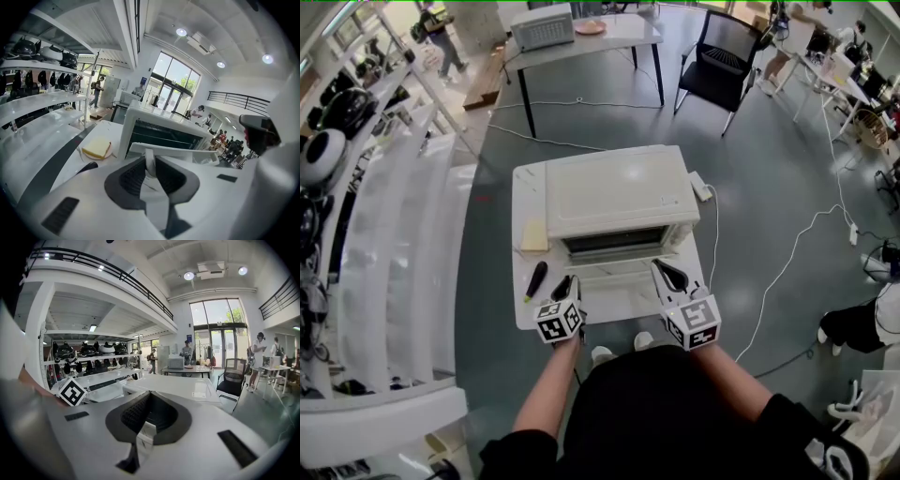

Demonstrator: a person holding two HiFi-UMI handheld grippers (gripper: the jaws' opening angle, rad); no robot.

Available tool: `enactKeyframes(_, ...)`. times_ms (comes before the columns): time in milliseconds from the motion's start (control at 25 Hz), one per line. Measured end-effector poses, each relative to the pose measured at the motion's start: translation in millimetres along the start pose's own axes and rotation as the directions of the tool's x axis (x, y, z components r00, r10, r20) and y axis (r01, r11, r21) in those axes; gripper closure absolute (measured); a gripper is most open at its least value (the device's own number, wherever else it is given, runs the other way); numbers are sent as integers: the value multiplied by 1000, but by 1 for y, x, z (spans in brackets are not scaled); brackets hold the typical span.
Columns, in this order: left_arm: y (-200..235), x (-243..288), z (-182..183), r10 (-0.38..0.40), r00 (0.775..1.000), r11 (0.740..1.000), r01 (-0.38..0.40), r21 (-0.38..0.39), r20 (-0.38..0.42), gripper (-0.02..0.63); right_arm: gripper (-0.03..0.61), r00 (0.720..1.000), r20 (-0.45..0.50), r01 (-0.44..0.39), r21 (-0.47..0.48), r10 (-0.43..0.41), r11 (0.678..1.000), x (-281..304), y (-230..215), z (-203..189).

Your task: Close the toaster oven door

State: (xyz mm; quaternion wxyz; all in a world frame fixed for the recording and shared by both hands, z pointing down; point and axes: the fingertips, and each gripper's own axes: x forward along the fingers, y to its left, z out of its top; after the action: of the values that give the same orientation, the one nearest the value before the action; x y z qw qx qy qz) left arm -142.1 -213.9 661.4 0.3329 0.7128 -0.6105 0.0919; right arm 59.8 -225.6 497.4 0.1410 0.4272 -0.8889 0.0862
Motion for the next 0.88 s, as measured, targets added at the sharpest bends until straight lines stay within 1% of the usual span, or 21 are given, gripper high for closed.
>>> enactKeyframes(520, -2, 5, 13, -6, 1000, 1000, 6, -2, 20, 534, 557, 1000, 3, -1, 2, 1, 1000, 2, -4, 1)
enactKeyframes(680, -2, 6, 18, -7, 1000, 1000, 7, -10, 27, 534, 557, 1000, 2, 4, -18, -4, 1000, 3, -4, 2)
enactKeyframes(880, 0, 11, 26, -6, 999, 1000, 5, 18, 34, 534, 557, 1000, -2, 8, -20, -8, 1000, 7, -6, 1)
